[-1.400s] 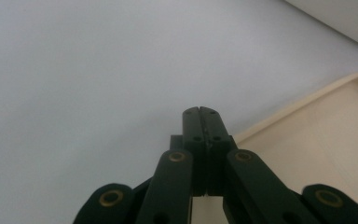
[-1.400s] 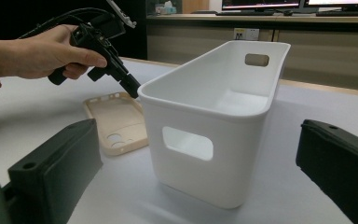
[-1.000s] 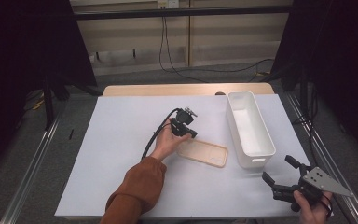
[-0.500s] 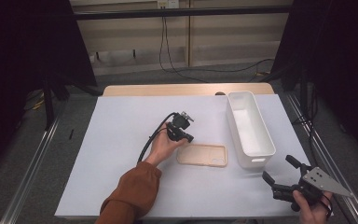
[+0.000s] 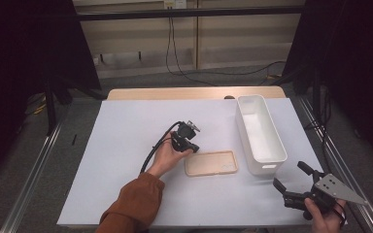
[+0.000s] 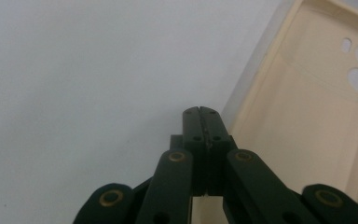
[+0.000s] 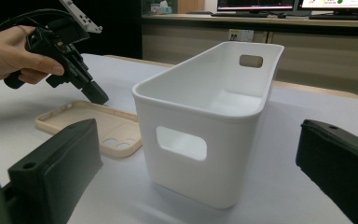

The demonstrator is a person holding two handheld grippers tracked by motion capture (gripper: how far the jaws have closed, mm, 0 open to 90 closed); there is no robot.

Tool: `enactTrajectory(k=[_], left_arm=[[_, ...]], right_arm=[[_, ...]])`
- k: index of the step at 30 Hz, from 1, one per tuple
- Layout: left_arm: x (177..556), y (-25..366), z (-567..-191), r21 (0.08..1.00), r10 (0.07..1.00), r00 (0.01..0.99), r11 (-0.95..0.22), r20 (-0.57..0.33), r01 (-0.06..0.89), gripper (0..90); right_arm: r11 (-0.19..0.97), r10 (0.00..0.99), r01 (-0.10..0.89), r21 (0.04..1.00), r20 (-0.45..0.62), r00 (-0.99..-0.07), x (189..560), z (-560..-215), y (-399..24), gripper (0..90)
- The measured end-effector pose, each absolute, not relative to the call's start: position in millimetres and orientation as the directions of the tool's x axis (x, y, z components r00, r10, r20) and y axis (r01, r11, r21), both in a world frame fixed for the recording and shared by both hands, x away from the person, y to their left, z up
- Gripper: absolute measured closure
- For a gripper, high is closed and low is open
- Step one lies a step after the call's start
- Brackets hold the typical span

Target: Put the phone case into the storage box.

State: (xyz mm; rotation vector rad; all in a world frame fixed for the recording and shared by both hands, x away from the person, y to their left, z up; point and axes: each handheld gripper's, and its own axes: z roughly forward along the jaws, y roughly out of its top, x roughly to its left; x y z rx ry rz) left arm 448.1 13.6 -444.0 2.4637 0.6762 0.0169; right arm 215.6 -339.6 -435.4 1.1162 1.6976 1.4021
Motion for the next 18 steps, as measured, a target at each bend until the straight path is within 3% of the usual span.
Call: enactTrajectory(k=[18], left_arm=[[432,24,-444,0.546,0.465,0.877,-0.706,-0.121,0.45,90.0]], right_arm=[[0.069,0.909,0.199,0.978,0.021,-0.417,215,-435,-339,0.0]])
